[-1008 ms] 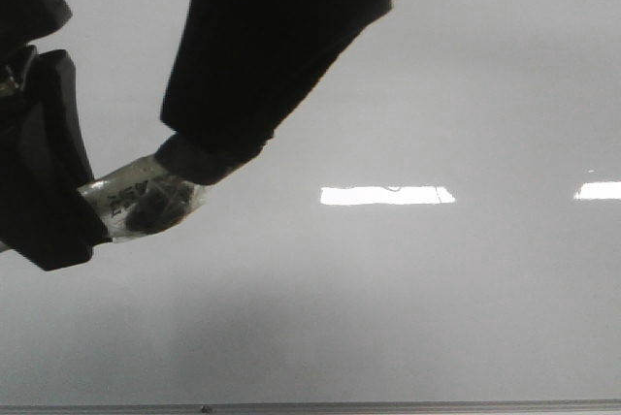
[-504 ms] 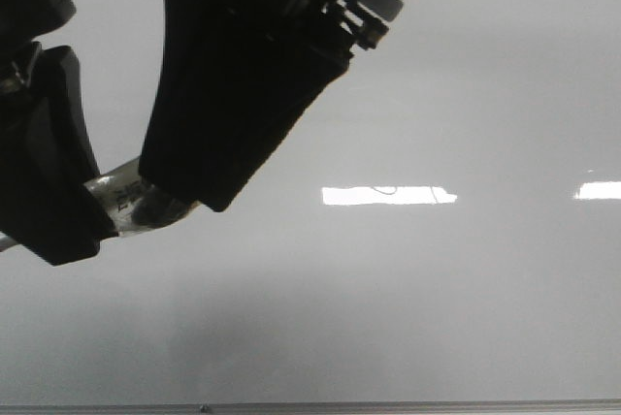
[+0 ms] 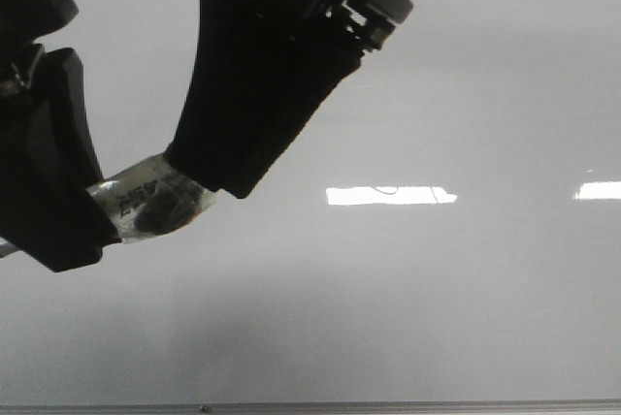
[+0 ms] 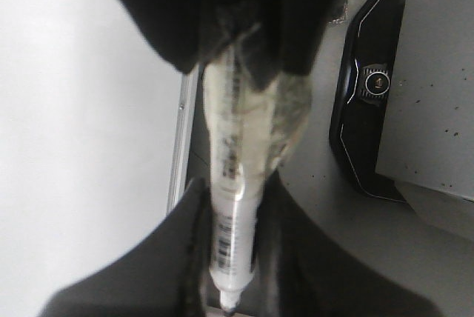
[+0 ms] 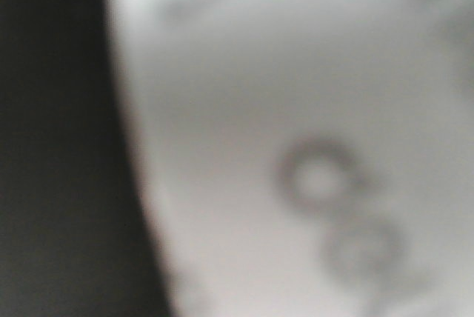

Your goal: Write number 5 on whiteboard

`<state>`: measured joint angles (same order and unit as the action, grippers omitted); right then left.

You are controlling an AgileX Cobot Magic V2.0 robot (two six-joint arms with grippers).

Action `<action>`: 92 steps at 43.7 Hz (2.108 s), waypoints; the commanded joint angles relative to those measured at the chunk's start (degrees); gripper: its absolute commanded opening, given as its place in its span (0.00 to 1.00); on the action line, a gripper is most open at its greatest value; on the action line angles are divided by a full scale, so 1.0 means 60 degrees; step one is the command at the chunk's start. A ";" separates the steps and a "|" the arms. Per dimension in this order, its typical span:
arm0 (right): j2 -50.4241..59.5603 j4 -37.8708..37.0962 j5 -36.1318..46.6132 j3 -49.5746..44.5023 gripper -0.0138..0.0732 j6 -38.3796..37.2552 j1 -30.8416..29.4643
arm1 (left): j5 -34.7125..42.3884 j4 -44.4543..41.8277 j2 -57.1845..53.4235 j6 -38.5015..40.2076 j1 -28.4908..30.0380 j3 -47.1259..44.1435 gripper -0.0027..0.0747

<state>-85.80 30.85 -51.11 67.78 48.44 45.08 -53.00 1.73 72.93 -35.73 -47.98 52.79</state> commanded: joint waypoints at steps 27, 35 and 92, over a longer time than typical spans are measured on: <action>0.1585 -0.0096 -0.0828 -0.0181 0.09 -0.0065 -0.2083 | 0.0990 -0.0046 -0.0262 0.0160 -0.0038 0.0303 0.90; 0.3357 -0.0096 0.0010 -0.1510 0.09 -0.0359 -0.3669 | 0.0895 -0.0029 -0.0262 0.0160 -0.0038 0.0303 0.90; 0.1319 0.0384 0.4615 0.0302 0.09 -0.1274 -0.4971 | 0.0812 -0.0017 -0.0262 0.0160 -0.0038 0.0303 0.01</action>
<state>-78.47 31.76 -27.44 66.84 40.85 15.55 -49.51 1.29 72.93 -35.27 -47.98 52.79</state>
